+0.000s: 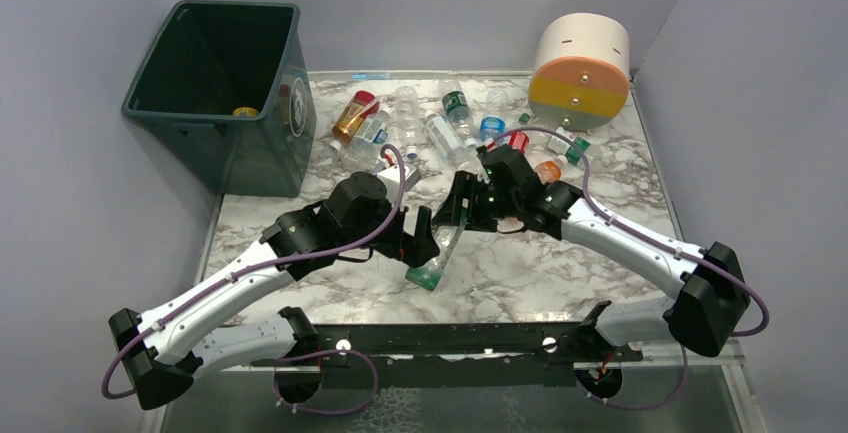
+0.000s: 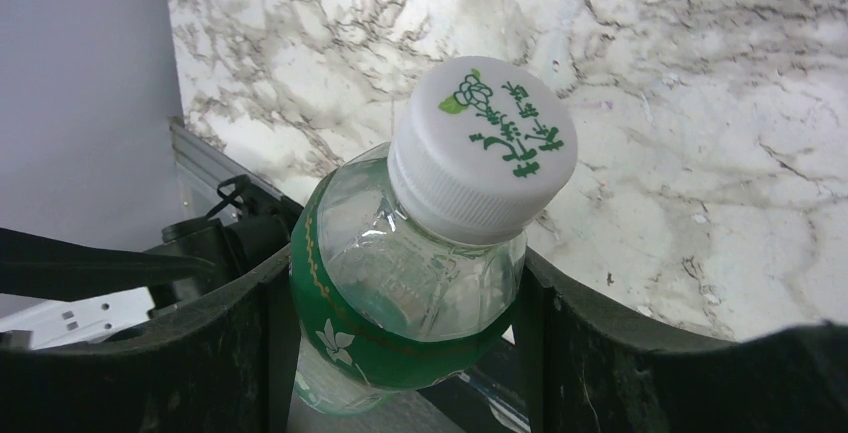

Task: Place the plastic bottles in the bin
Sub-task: Place the plastic bottle in the trash bin.

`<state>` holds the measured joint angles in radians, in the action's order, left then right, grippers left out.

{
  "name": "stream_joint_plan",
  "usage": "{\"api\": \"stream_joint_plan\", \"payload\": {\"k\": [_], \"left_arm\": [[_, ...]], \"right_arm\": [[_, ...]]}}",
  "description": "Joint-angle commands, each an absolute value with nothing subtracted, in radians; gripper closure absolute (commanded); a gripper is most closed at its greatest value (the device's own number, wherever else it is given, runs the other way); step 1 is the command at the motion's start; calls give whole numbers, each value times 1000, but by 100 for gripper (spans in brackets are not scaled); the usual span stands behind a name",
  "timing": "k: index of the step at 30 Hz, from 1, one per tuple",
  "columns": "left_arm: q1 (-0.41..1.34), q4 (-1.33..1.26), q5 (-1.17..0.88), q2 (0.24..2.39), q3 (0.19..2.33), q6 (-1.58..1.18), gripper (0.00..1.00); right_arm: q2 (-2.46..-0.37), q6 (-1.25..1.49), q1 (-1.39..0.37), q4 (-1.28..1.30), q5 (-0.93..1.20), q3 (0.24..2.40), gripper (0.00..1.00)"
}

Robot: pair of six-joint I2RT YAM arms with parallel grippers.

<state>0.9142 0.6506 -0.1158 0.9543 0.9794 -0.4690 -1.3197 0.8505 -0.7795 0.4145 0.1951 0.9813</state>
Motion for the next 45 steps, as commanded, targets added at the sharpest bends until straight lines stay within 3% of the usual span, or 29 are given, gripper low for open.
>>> {"api": "stream_joint_plan", "payload": {"k": [1, 23, 45], "left_arm": [[919, 607, -174, 954, 1005, -450, 1], [919, 591, -140, 977, 962, -432, 1], [919, 588, -137, 991, 942, -438, 1]], "right_arm": [[-1336, 808, -776, 442, 172, 1047, 41], [-1301, 800, -768, 393, 364, 1094, 41], [-1340, 814, -769, 384, 364, 1196, 42]]}}
